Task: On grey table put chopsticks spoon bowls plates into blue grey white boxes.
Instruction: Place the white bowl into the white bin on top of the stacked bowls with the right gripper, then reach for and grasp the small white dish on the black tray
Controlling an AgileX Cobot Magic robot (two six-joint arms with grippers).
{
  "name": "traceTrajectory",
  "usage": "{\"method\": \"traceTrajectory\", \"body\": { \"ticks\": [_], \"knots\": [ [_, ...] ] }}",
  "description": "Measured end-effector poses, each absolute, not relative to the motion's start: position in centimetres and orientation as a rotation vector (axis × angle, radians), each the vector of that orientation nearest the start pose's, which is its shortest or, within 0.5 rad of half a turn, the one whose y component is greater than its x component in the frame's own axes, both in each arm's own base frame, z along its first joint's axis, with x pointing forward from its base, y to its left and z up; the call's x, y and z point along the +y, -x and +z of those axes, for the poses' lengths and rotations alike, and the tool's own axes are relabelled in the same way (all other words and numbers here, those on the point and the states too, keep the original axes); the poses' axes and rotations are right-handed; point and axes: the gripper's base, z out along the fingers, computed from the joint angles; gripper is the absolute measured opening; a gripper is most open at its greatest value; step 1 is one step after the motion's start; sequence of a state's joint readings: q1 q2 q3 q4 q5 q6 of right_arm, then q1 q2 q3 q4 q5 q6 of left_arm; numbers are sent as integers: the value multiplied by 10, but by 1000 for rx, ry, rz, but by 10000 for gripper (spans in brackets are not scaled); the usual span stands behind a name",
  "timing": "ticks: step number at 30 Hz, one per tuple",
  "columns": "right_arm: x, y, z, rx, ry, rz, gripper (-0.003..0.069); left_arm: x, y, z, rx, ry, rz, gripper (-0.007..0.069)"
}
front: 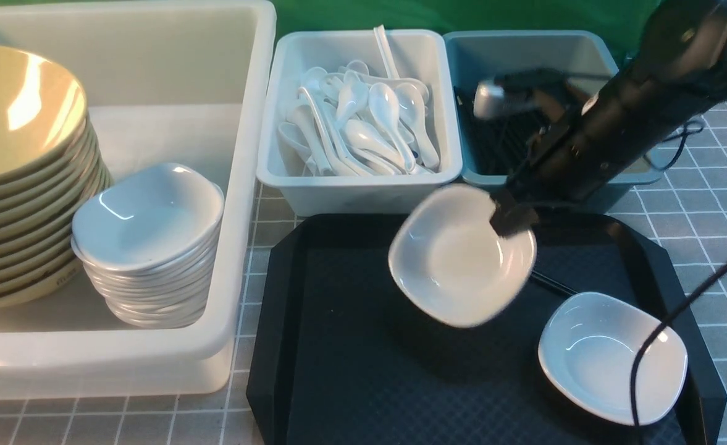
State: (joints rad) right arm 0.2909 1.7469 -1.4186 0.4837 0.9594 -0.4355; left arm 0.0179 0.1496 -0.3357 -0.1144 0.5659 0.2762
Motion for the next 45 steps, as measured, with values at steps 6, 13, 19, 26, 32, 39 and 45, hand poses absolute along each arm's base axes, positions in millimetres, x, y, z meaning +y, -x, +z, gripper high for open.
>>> {"method": "traceTrajectory", "body": {
  "ticks": [6, 13, 19, 26, 32, 39, 45],
  "knots": [
    [184, -330, 329, 2223, 670, 913, 64, -5, -49, 266, 1851, -192, 80, -8],
    [299, -327, 301, 1981, 674, 1076, 72, -5, -49, 266, 1850, -192, 80, -8],
    [338, -344, 272, 1984, 713, 1042, 228, -5, -49, 266, 1851, -192, 80, -8],
    [300, -348, 303, 1979, 869, 963, 457, -5, -48, 266, 1845, -192, 81, -8],
    [183, -328, 344, 2362, 1008, 363, 265, -5, -46, 267, 1827, -191, 83, -8],
    [97, -291, 243, 2762, 783, 137, 33, -5, -45, 267, 1825, -191, 83, -8],
    [99, -275, 190, 2830, 734, 244, 33, -5, -45, 267, 1824, -191, 83, -8]
  ]
}}
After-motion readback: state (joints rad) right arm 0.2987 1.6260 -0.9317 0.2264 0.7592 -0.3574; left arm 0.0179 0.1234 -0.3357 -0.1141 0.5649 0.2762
